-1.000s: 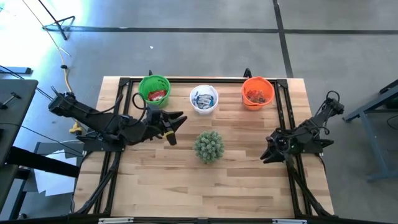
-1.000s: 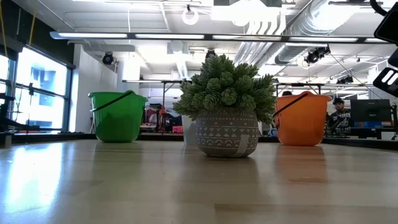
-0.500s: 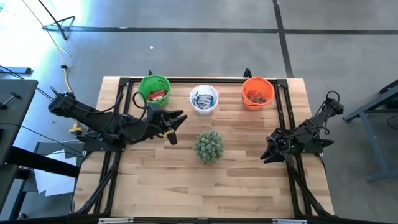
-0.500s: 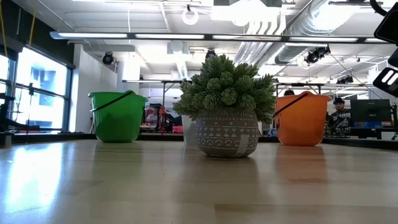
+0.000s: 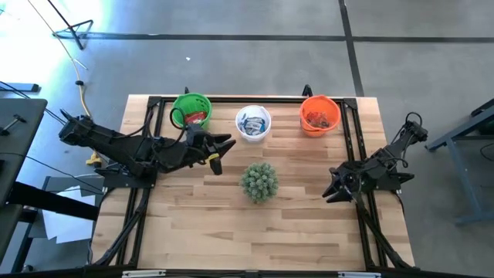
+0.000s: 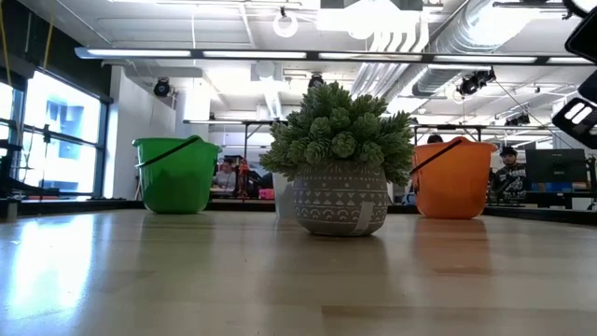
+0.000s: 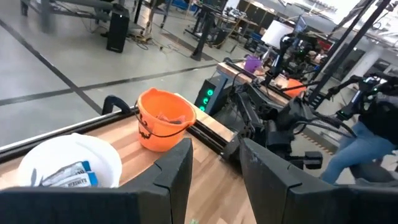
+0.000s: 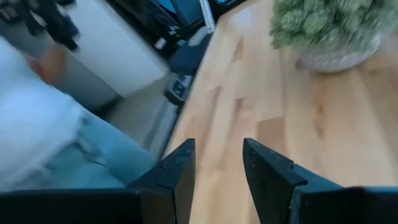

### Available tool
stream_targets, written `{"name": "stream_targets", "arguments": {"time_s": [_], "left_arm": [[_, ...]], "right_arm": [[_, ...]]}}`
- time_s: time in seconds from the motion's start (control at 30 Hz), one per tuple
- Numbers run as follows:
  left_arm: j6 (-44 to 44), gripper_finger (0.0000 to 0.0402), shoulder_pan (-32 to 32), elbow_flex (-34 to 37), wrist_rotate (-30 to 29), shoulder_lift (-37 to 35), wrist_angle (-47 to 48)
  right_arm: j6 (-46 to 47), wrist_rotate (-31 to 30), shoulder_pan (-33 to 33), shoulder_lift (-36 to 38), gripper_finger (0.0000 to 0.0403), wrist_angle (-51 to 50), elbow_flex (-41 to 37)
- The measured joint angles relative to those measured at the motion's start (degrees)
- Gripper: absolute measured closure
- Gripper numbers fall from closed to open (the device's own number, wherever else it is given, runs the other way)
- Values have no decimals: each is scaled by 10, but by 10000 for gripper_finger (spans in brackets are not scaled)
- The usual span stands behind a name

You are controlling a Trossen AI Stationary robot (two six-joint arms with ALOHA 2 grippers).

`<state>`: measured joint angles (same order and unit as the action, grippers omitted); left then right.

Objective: Sort candy
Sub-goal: Return to Home Position

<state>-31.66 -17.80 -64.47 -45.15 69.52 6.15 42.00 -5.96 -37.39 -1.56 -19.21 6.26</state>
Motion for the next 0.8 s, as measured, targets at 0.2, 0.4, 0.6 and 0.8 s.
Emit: {"name": "stream_targets", "arguments": {"time_s": [0.2, 0.4, 0.6, 0.8], "left_arm": [[5, 280, 2, 0, 1, 0, -1], [4, 280, 2, 0, -1, 0, -2], [4, 280, 2, 0, -4, 0, -23], [4, 280, 2, 0, -4, 0, -32]], "right_arm": [[-156, -52, 10, -23, 274, -1, 0], [-403, -164, 19, -25, 274, 39, 0], [-520, -170, 22, -26, 274, 37, 0], [-586, -256, 22, -26, 274, 74, 0]]}}
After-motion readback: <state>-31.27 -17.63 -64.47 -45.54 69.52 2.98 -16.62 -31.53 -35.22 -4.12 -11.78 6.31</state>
